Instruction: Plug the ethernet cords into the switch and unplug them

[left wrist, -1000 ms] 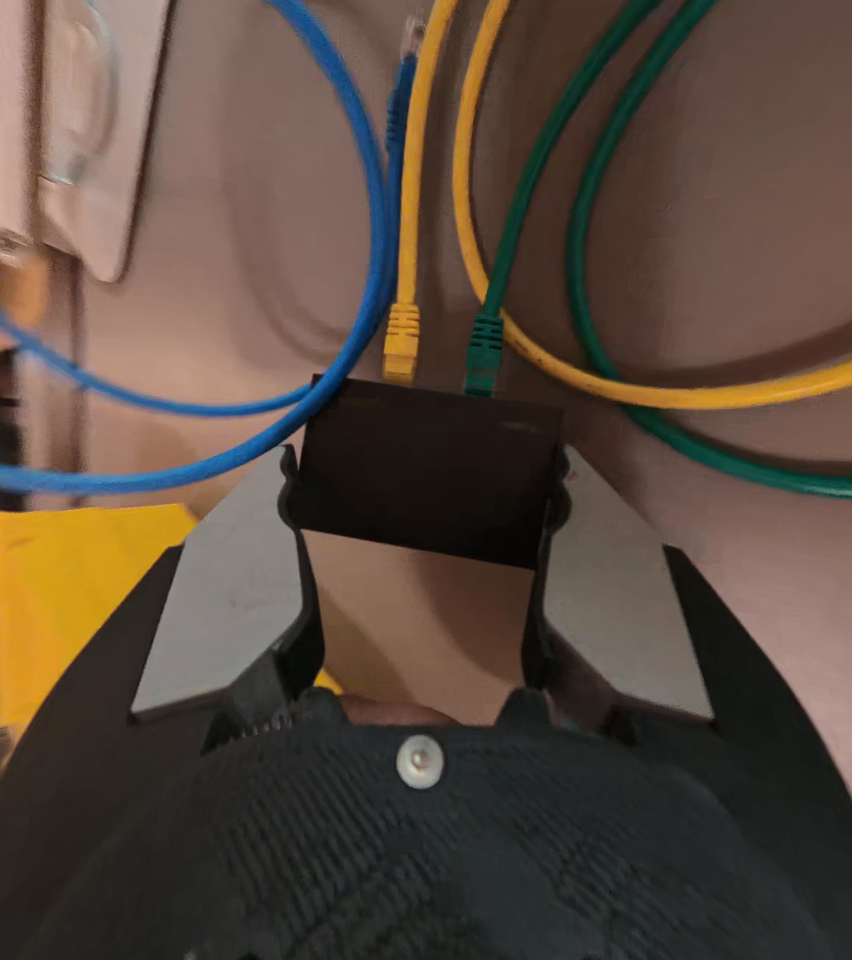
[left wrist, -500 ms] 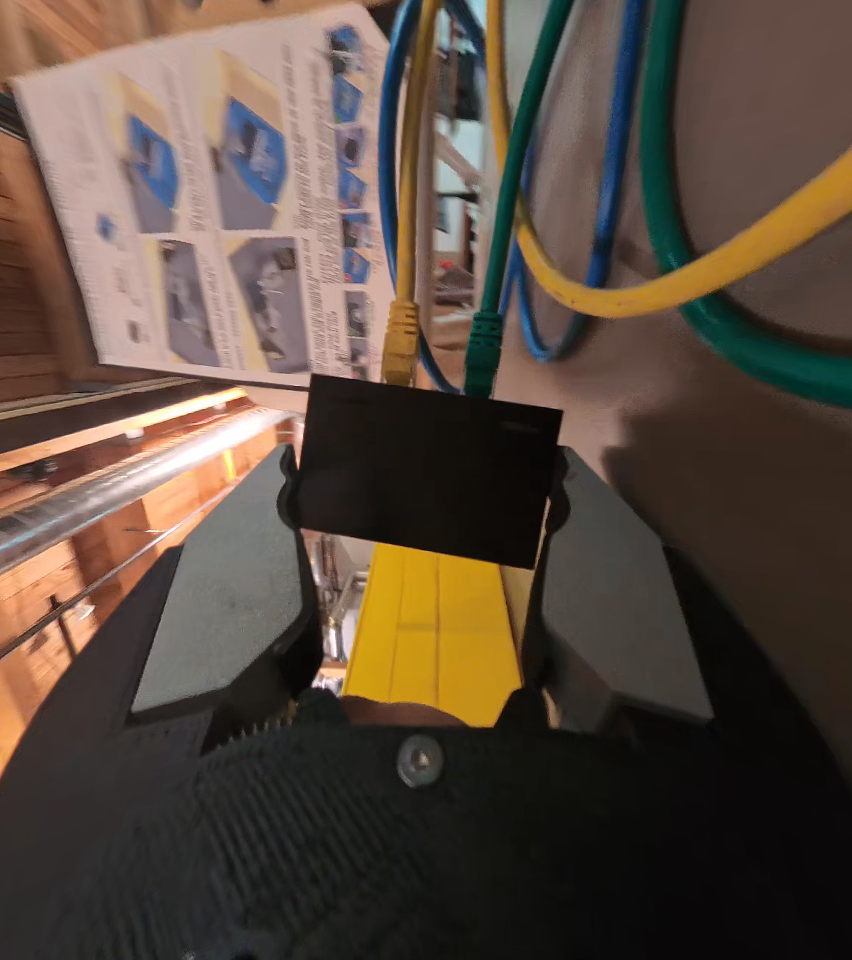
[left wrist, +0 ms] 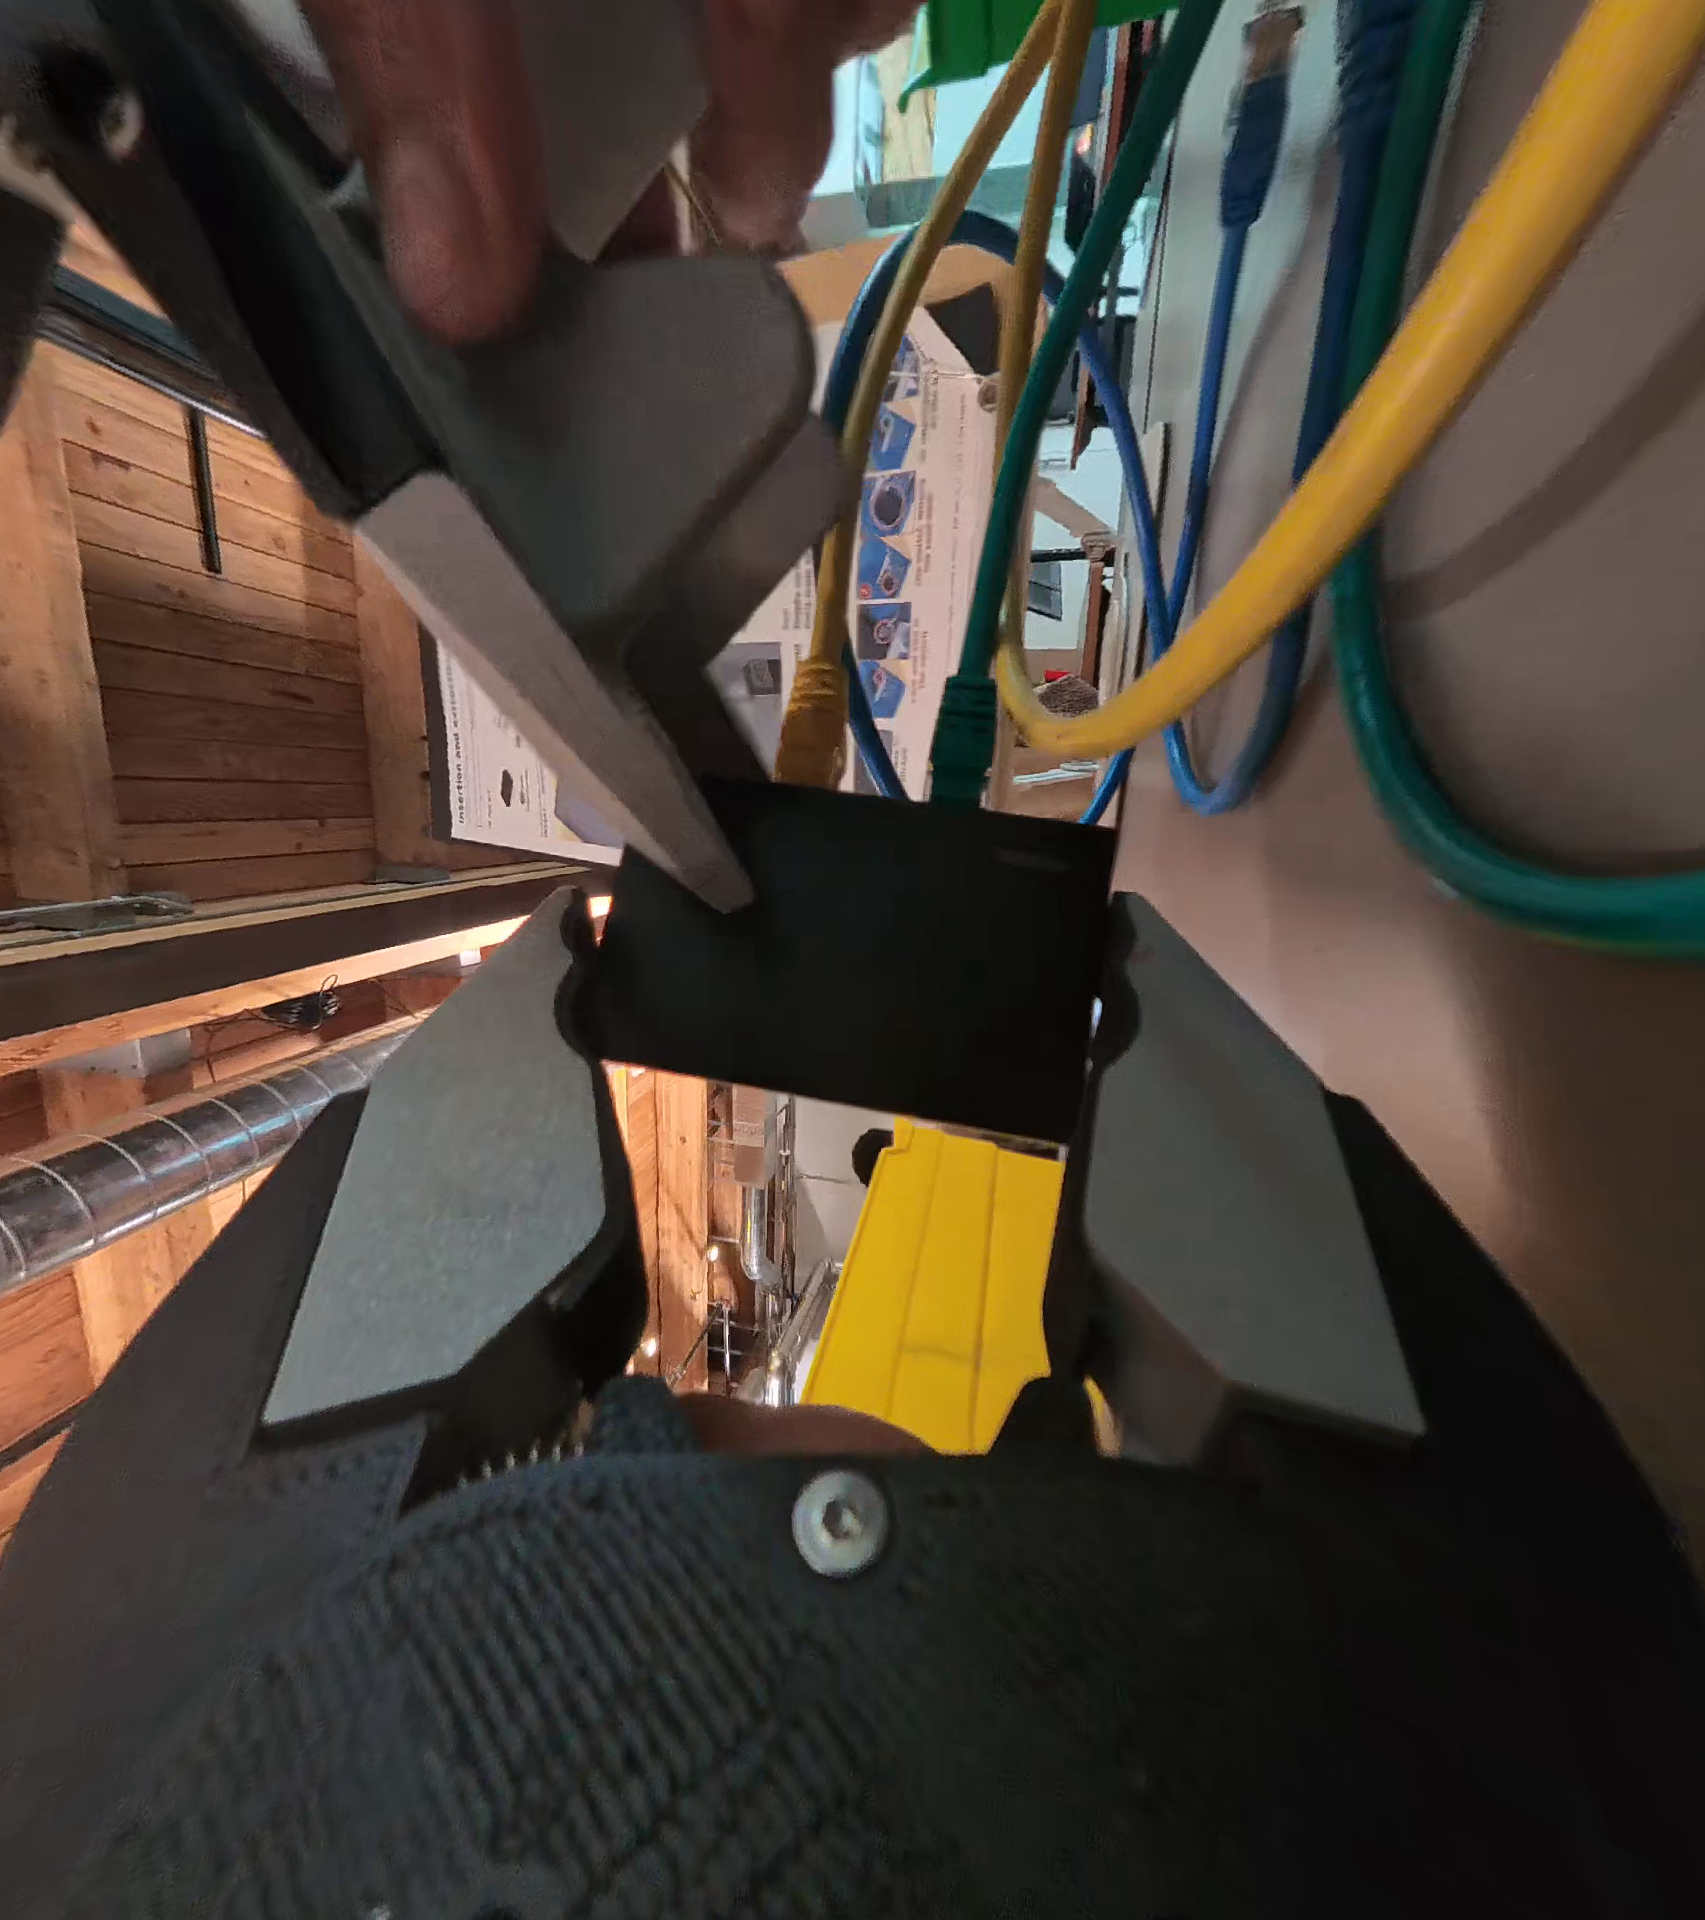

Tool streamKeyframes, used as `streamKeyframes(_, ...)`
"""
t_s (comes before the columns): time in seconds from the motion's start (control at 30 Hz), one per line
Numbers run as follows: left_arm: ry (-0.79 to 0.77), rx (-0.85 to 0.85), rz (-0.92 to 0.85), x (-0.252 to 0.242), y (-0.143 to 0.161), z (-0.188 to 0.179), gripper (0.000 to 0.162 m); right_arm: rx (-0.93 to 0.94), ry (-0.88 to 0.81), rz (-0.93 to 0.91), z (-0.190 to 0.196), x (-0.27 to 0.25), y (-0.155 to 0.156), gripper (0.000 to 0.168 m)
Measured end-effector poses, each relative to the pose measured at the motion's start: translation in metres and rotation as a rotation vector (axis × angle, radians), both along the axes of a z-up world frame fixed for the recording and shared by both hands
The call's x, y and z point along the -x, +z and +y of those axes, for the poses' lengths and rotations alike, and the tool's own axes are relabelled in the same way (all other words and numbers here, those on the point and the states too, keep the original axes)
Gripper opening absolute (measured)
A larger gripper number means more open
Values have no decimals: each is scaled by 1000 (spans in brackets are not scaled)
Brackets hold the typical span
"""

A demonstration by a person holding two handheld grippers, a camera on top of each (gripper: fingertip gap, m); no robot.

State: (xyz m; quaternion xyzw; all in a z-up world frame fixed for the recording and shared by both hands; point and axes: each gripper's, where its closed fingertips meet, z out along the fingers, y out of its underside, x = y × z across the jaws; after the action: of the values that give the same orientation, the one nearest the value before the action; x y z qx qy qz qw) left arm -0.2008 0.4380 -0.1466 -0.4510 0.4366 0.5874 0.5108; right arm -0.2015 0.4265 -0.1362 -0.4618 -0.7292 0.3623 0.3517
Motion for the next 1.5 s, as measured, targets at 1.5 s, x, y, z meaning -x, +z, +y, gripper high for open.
streamKeyframes(1.5,-173,-141,-152,-5,32,-17,38,1128,346,-194,9,-21,51,35)
